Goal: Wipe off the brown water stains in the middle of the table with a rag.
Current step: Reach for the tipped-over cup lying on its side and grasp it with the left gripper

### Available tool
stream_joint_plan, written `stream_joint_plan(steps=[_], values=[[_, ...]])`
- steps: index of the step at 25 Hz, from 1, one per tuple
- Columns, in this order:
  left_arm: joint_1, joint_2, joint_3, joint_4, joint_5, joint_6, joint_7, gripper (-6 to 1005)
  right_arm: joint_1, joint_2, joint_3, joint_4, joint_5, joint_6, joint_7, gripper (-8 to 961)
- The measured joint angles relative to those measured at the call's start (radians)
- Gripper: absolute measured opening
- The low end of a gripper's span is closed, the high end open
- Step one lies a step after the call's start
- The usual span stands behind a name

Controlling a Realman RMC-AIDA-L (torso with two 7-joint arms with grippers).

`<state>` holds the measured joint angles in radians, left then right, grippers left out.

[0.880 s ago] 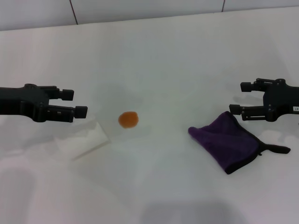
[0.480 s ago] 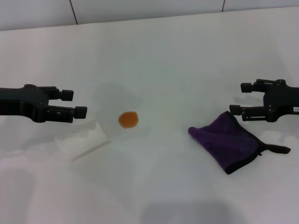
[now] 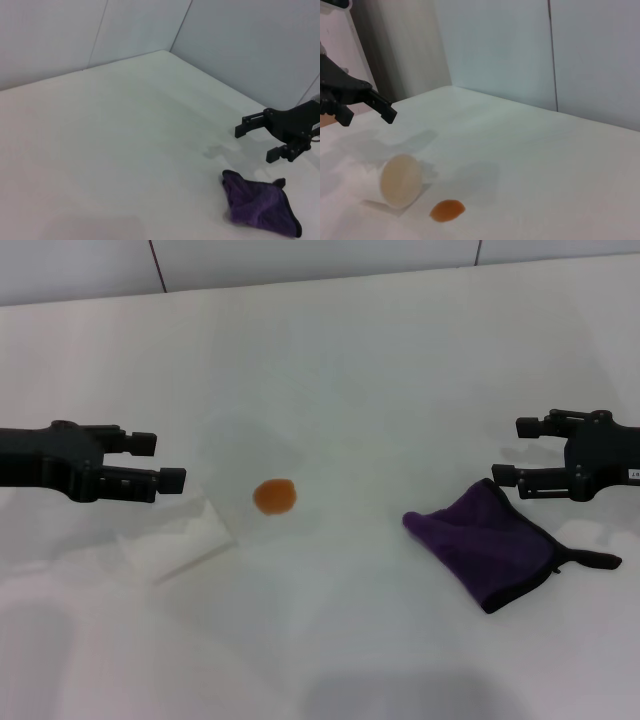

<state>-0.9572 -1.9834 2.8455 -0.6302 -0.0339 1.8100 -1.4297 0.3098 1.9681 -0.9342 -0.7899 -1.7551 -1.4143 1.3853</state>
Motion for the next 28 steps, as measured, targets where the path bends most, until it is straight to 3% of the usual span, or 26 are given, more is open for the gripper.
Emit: stream_joint_plan(steps=[4,10,12,20,28], values=[[0.000,-0.004,0.000,-0.023,-0.025,0.000,-0.005,867,-0.002,0.000,0.000,0.000,0.001,0.000,0.000,828],[-0.001,-0.043,0.000,-0.151,-0.054,0.010,-0.024,865,-0.004,0.001,0.000,0.000,0.004,0.000,0.000,828],[-0.006,-0.046,0.001,-0.163,-0.040,0.015,-0.033,865,-0.002,0.002,0.000,0.000,0.004,0.001,0.000,828],[-0.025,-0.042,0.002,-0.164,0.015,0.035,-0.057,863,0.004,0.003,0.000,0.000,0.004,0.003,0.001,828],[-0.095,-0.030,0.002,-0.161,0.179,0.051,-0.089,861,0.006,0.003,0.000,0.000,0.004,0.003,0.003,827]])
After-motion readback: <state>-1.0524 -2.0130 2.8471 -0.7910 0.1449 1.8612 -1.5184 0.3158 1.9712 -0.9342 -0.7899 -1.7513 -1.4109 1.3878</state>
